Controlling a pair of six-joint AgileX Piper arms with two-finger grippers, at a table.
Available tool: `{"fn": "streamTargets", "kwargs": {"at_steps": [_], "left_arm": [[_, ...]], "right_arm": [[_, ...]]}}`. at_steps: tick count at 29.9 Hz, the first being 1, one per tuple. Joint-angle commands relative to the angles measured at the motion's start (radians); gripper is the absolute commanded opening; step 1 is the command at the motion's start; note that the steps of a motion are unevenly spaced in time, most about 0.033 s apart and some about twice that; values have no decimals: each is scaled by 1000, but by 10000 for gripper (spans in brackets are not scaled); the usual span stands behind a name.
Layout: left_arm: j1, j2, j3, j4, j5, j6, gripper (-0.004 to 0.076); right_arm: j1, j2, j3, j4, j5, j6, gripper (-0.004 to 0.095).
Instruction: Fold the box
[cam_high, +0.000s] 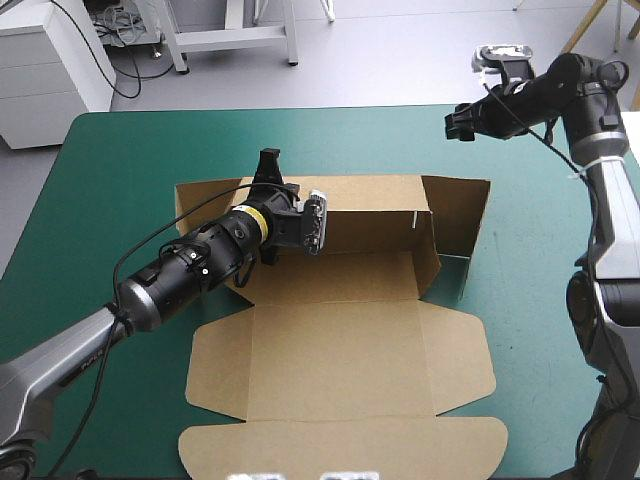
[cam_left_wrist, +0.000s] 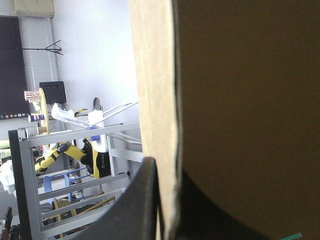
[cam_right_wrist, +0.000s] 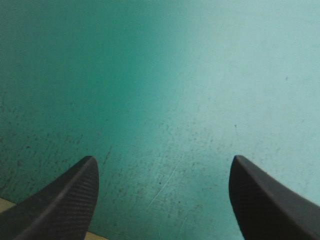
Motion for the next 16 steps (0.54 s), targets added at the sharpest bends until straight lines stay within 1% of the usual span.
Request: {"fn": "streamTargets", "kwargs": {"at_steps": [1,3,9,13,16], "left_arm": [[-26,2,4,-74,-17,-12,-10],[-26,2,4,-74,-17,-28,-10],[-26,2,4,-74,-17,-35,-10],[-26,2,4,-74,-17,-35,-10],[-26,2,4,-74,-15,-35,-10]], "right_arm": [[3,-20,-32,29,2,-4,671],[3,-10,-28,25,28,8,671],[3,-28,34,32,28,32,671],[3,-74,102,32,28,32,670],[3,-131,163,53,28,7,671]]}}
